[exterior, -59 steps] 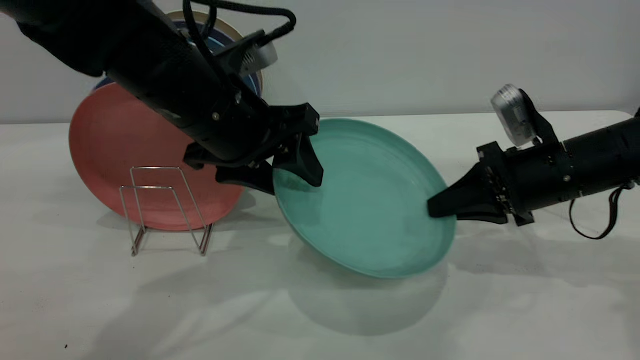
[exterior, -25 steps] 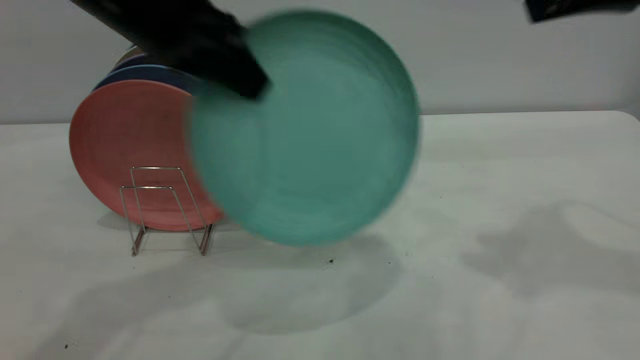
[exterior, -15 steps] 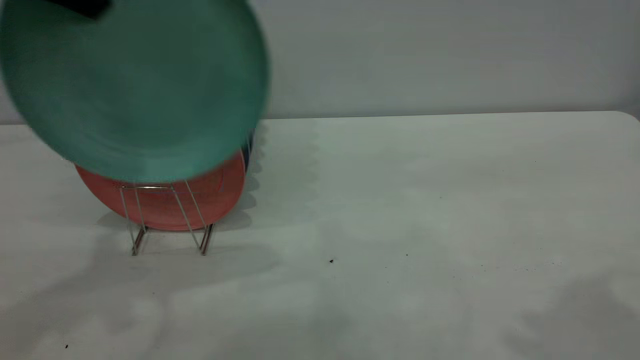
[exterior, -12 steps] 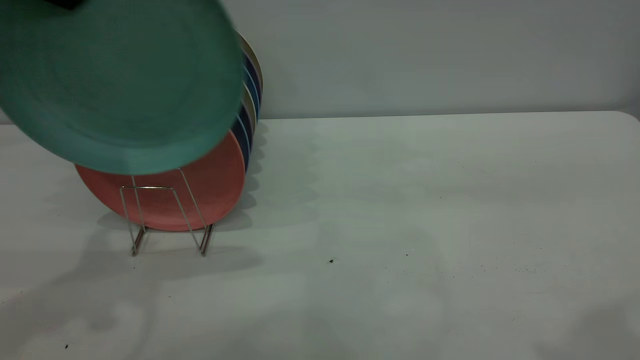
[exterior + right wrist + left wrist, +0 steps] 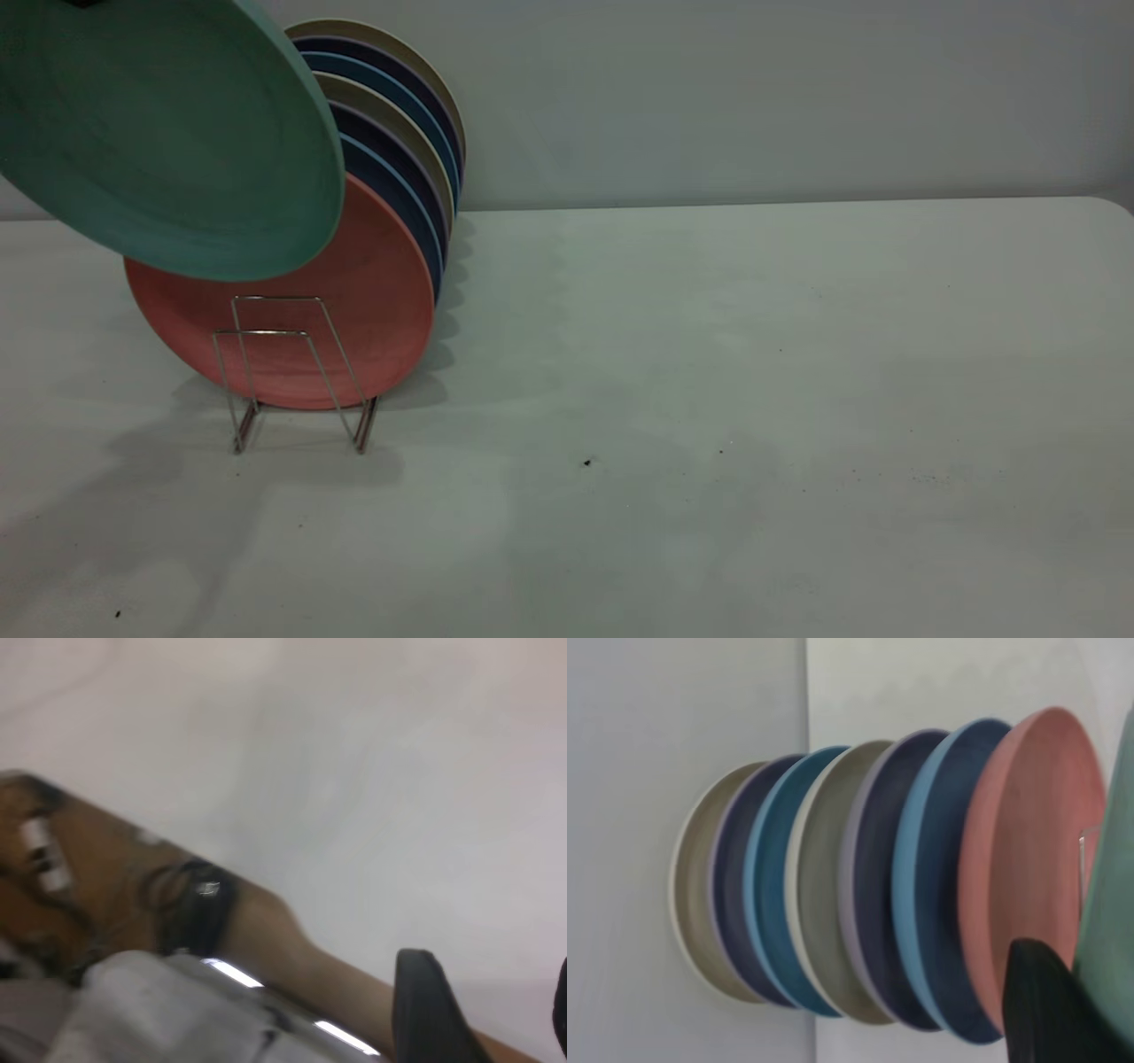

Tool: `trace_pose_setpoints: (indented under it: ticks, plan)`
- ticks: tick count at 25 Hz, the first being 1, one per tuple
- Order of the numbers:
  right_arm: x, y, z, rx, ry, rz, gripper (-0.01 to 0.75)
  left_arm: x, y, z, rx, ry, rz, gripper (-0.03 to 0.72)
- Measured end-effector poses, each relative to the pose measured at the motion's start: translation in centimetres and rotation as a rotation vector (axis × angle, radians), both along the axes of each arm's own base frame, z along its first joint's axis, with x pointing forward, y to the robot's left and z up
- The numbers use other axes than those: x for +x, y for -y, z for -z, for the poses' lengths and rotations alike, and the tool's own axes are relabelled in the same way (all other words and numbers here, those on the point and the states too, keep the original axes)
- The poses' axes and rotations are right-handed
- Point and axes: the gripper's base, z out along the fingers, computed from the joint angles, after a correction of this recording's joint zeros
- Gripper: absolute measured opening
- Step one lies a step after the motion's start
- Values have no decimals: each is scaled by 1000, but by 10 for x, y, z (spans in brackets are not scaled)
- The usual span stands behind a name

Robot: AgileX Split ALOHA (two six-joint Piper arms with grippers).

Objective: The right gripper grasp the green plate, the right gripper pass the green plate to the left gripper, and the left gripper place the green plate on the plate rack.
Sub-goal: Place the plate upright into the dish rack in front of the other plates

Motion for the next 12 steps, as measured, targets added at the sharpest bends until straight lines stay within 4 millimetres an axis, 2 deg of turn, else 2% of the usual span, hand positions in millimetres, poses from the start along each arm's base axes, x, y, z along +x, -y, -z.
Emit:
trace_pose_setpoints:
  ticks: [6, 12]
  plan:
    - [-36, 6, 13, -101, 92, 93, 365, 12, -1, 18, 21, -24, 7, 100]
    - [-58, 6, 25, -116, 175, 120, 365, 23, -2, 37, 47, -47, 31, 100]
